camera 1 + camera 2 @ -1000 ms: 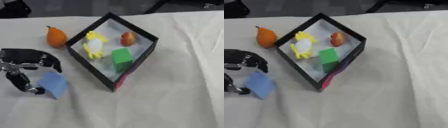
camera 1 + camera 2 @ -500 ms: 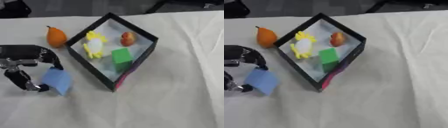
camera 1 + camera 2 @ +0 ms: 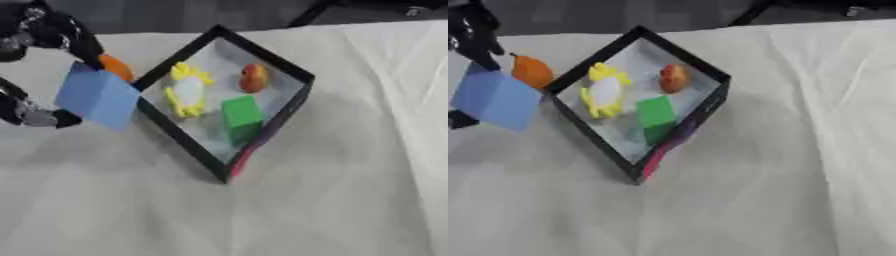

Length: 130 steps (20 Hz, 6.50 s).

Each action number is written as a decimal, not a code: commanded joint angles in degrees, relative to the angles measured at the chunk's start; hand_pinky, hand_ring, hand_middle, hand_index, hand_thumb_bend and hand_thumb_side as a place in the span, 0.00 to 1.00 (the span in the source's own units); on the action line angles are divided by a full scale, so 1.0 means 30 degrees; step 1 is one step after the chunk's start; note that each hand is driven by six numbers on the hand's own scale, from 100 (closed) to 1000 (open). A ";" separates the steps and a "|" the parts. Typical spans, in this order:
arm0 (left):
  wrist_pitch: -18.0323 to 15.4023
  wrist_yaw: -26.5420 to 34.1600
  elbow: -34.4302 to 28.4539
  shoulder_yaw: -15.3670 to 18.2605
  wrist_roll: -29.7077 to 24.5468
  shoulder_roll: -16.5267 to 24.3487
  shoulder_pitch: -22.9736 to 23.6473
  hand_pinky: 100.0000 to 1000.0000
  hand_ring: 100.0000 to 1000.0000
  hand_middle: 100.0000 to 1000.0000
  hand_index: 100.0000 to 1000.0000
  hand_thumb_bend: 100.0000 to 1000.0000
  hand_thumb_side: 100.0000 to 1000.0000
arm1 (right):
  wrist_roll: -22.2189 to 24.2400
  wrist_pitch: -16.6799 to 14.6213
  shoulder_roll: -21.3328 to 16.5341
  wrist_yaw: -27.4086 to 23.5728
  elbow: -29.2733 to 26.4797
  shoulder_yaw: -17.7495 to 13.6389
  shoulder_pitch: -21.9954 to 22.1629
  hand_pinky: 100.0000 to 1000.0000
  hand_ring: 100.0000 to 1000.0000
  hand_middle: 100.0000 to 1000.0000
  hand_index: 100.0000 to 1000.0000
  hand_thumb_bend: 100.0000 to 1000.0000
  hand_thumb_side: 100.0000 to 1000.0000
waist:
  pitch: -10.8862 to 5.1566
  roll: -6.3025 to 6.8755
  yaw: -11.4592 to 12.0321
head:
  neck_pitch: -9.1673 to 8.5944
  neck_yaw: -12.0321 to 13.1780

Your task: Pick up objects on the table and place them in the box.

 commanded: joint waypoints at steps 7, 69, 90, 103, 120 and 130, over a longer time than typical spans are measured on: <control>-0.4552 0.0334 0.3329 -0.0379 -0.4478 -0.1996 -0.3546 0.78 0.70 0.44 0.62 0.33 0.08 | 0.0207 0.0079 -0.0422 -0.0334 -0.0172 0.0116 -0.0886 0.94 0.60 0.53 0.77 0.00 0.49 | -0.0169 0.0122 -0.0320 | -0.0562 0.0335; 0.0925 -0.7619 1.2980 0.3765 -0.3636 -0.3320 -0.3815 0.98 1.00 0.78 0.87 0.04 0.30 | 0.0604 0.0332 -0.0147 -0.0422 -0.0254 0.0500 -0.1614 0.94 0.61 0.53 0.77 0.00 0.49 | 0.0136 0.0254 -0.1085 | -0.0679 0.0763; 0.0322 -1.1065 1.3989 0.4108 -0.1927 -0.4114 -0.4032 0.99 1.00 0.82 0.93 0.19 0.55 | 0.0834 0.0334 0.0025 -0.0093 -0.0193 0.0478 -0.1841 0.94 0.60 0.52 0.76 0.00 0.49 | 0.1071 0.0273 -0.1500 | -0.0843 0.0973; 0.0835 -1.2354 1.3907 0.4177 -0.0669 -0.4262 -0.4102 0.98 0.99 0.82 0.93 0.26 0.52 | 0.0970 0.0488 0.0108 0.0297 -0.0138 0.0364 -0.1945 0.94 0.60 0.52 0.76 0.00 0.50 | 0.1680 0.0695 -0.2022 | -0.1346 0.1110; 0.1980 -1.5598 1.4522 0.4175 0.2181 -0.4585 -0.4146 0.90 0.91 0.72 0.74 0.12 0.17 | 0.1088 0.0543 0.0181 0.0334 -0.0082 0.0361 -0.1937 0.95 0.60 0.52 0.77 0.00 0.50 | 0.1702 0.0680 -0.2028 | -0.1446 0.1348; 0.1215 -1.4437 1.3100 0.3593 0.2730 -0.4342 -0.4031 0.81 0.82 0.59 0.60 0.00 0.10 | 0.1147 0.0536 0.0132 0.0167 -0.0018 0.0363 -0.1834 0.95 0.61 0.52 0.77 0.00 0.49 | 0.1285 0.0652 -0.1856 | -0.1220 0.1232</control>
